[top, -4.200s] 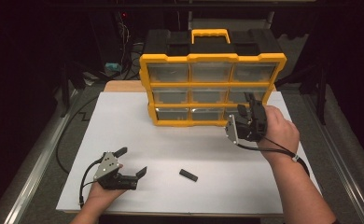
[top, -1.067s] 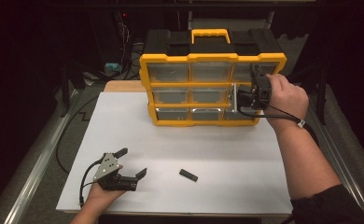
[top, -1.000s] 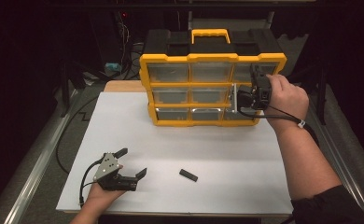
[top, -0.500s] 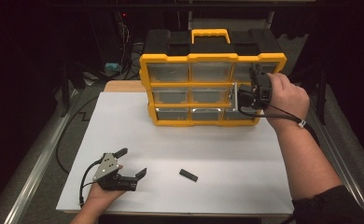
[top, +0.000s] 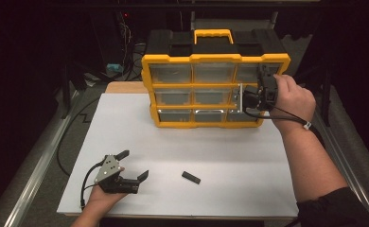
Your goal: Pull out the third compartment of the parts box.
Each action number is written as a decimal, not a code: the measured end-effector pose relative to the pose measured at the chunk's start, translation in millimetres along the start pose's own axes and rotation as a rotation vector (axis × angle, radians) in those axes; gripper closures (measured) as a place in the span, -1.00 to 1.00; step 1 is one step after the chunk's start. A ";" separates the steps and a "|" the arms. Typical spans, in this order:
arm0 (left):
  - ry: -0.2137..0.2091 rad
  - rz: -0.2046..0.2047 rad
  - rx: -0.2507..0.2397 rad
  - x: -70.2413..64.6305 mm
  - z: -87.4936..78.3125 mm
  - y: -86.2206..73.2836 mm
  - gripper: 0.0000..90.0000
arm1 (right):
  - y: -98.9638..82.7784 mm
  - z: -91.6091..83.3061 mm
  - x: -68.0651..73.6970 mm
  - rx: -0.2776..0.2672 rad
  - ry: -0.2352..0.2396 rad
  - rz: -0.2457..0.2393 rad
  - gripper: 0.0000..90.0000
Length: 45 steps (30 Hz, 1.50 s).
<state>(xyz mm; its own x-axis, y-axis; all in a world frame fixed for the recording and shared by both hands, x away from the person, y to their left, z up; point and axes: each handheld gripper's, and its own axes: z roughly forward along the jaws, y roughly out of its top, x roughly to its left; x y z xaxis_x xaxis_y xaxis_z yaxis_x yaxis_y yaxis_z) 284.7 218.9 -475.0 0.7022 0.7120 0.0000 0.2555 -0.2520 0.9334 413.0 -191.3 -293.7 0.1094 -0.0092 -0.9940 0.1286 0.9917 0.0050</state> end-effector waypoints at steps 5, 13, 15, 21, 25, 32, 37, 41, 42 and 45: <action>0.001 -0.005 -0.007 0.0 -0.7 0.4 -1.00 | 1.7 1.3 0.6 0.000 -0.021 -0.006 0.84; 0.001 -0.004 -0.005 0.6 -1.7 0.3 -1.00 | 3.8 3.1 0.5 0.008 -0.028 0.008 0.88; 0.001 -0.008 -0.005 1.1 -2.0 0.4 -1.00 | 3.8 0.9 -0.3 0.009 -0.021 0.002 0.88; -0.001 -0.005 -0.007 0.1 -1.3 0.4 -1.00 | 2.3 -3.7 -1.2 0.001 -0.011 -0.007 0.91; 0.002 -0.006 -0.006 0.6 -1.9 0.4 -1.00 | 1.6 -4.9 -1.9 0.001 -0.007 -0.010 0.91; 0.002 -0.003 -0.002 0.5 -1.6 -0.1 -1.00 | 1.1 -7.2 -1.6 -0.002 -0.012 -0.013 0.91; 0.002 -0.002 -0.002 0.6 -2.2 -0.1 -1.00 | 0.2 -11.9 -2.3 -0.005 -0.014 -0.017 0.91; 0.000 -0.001 -0.002 0.2 -2.0 -0.1 -1.00 | -1.2 -17.5 -3.5 -0.004 -0.005 -0.007 0.93; 0.000 -0.002 -0.002 0.0 -1.8 -0.1 -1.00 | -1.2 -17.5 -3.5 -0.004 -0.005 -0.007 0.93; -0.001 0.001 -0.002 -0.3 -1.4 0.0 -1.00 | -2.6 -19.4 -6.7 -0.011 -0.007 0.005 0.93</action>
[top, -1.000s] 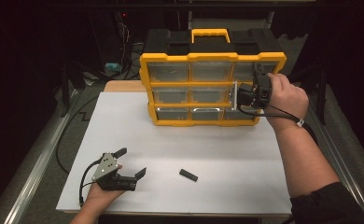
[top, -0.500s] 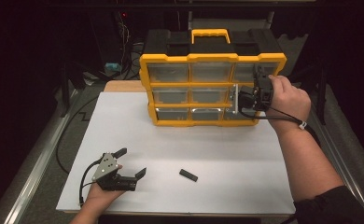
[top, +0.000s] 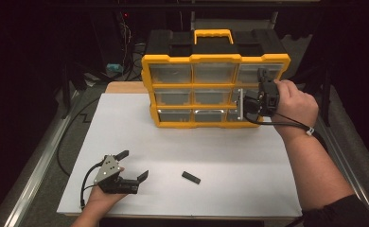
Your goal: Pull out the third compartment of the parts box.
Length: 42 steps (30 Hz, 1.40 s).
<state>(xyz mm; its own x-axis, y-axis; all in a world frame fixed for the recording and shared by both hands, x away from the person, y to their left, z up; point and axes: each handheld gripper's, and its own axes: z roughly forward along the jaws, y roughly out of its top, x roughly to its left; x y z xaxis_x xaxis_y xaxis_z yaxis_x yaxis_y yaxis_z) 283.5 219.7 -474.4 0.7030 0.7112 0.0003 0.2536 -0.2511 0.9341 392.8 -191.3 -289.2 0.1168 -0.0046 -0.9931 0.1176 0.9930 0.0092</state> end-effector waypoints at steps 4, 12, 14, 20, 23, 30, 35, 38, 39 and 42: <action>0.000 -0.002 -0.002 0.1 0.3 0.2 -1.00 | -0.4 -0.9 -4.9 0.000 0.028 0.011 0.80; -0.002 0.002 0.004 0.0 0.4 0.0 -1.00 | 1.4 2.0 -8.4 -0.004 0.056 0.017 0.32; 0.000 -0.001 0.001 0.3 0.3 0.0 -1.00 | 1.5 5.6 -8.7 0.005 0.072 0.016 0.25; 0.000 0.001 0.001 0.6 0.0 -0.1 -1.00 | 0.1 12.4 -8.9 0.015 0.100 -0.004 0.35; 0.001 0.001 0.002 0.8 0.0 -0.1 -1.00 | -0.6 13.4 -8.5 0.015 0.098 -0.013 0.43; 0.000 -0.002 -0.001 0.7 -0.3 0.1 -1.00 | -1.0 13.9 -8.5 0.016 0.091 -0.018 0.67; -0.001 -0.001 0.000 0.7 -0.1 0.0 -1.00 | -0.6 13.1 -9.4 0.018 0.083 -0.024 0.76; -0.001 -0.004 -0.001 0.8 -0.1 0.0 -1.00 | -0.5 12.5 -8.8 0.021 0.083 -0.024 0.76; -0.001 -0.005 -0.001 0.9 -0.1 0.0 -1.00 | -0.5 12.3 -8.9 0.020 0.085 -0.028 0.76; -0.002 -0.007 -0.001 1.2 -0.2 0.0 -1.00 | -0.6 11.0 -8.5 0.019 0.082 -0.026 0.76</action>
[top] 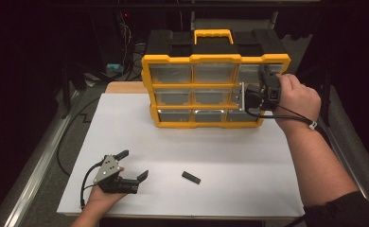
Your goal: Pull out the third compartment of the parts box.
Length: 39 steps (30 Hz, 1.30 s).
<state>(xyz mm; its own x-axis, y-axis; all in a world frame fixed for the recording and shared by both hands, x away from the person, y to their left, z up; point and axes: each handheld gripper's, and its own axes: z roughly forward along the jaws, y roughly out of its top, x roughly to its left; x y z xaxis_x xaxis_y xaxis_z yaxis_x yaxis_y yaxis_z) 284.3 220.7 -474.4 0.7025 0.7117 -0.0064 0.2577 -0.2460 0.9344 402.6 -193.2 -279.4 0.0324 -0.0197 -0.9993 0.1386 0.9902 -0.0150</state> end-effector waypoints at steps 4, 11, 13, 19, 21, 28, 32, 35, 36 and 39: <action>-0.001 -0.003 0.000 0.0 0.4 -0.1 -1.00 | -0.6 -3.6 -0.2 -0.004 0.000 0.002 0.76; -0.004 -0.006 0.001 -0.2 0.9 -0.2 -1.00 | -2.4 -12.4 0.0 -0.006 -0.001 0.003 0.76; -0.005 -0.007 0.002 -0.1 0.7 0.0 -1.00 | -3.6 -14.7 -0.7 -0.013 -0.001 0.001 0.76; -0.006 -0.009 0.002 -0.2 0.7 0.0 -1.00 | -5.5 -23.2 -0.1 -0.013 -0.002 0.002 0.76; -0.006 -0.007 0.000 0.1 0.4 0.1 -1.00 | -5.7 -26.2 -0.2 -0.014 -0.002 0.007 0.76; -0.008 -0.006 -0.002 0.1 0.2 0.2 -1.00 | -7.5 -35.8 -0.5 -0.022 -0.004 0.001 0.76; -0.009 -0.006 -0.001 0.0 0.4 0.2 -1.00 | -9.1 -41.5 0.7 -0.026 -0.010 0.006 0.76; -0.010 -0.007 -0.003 -0.5 0.1 0.3 -1.00 | -9.8 -45.7 1.0 -0.028 -0.011 0.008 0.76; -0.010 -0.007 -0.003 -0.6 0.0 0.4 -1.00 | -10.2 -47.1 1.5 -0.030 -0.015 0.012 0.77; -0.010 -0.008 -0.004 -0.6 0.0 0.5 -1.00 | -10.8 -51.6 1.3 -0.036 -0.019 0.007 0.77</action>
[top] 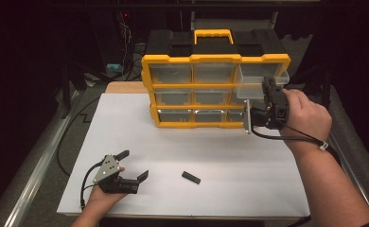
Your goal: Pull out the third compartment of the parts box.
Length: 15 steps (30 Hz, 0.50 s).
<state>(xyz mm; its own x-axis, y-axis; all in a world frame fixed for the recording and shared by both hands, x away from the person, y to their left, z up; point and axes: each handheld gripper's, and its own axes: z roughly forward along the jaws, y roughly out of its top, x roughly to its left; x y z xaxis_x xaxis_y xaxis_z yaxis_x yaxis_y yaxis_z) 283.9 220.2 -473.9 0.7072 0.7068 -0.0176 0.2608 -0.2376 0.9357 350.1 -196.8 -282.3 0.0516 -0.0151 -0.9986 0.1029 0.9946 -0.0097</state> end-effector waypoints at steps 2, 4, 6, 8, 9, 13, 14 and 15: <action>0.000 0.001 -0.001 -0.1 0.1 0.0 -1.00 | -0.6 -2.9 0.9 -0.004 -0.006 0.003 0.77; 0.000 0.000 0.000 0.0 0.2 0.0 -1.00 | -0.9 -5.3 0.8 -0.003 -0.005 0.001 0.77; 0.000 0.000 0.000 0.0 0.1 0.0 -1.00 | -1.3 -5.9 1.0 -0.011 -0.011 0.003 0.77; 0.001 -0.001 -0.002 -0.2 -0.1 0.0 -1.00 | -1.6 -8.0 0.6 -0.014 -0.015 0.001 0.77; 0.000 0.000 -0.002 -0.1 -0.2 0.0 -1.00 | -1.7 -9.0 0.4 -0.016 -0.015 -0.001 0.77; 0.000 0.001 -0.002 -0.2 -0.2 0.0 -1.00 | -2.1 -13.4 0.9 -0.022 -0.016 -0.006 0.77; -0.001 0.001 -0.002 -0.3 -0.1 0.0 -1.00 | -2.1 -14.3 1.7 -0.024 -0.019 -0.002 0.77; -0.001 -0.001 -0.003 -0.5 0.0 0.0 -1.00 | -2.2 -15.1 2.0 -0.024 -0.020 -0.002 0.77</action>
<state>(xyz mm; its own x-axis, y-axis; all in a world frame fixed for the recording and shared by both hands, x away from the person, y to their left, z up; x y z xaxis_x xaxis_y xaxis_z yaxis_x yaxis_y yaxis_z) 283.6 219.8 -473.9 0.7075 0.7065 -0.0186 0.2595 -0.2352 0.9367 334.9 -197.4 -285.1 0.0708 -0.0185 -0.9973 0.0786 0.9968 -0.0129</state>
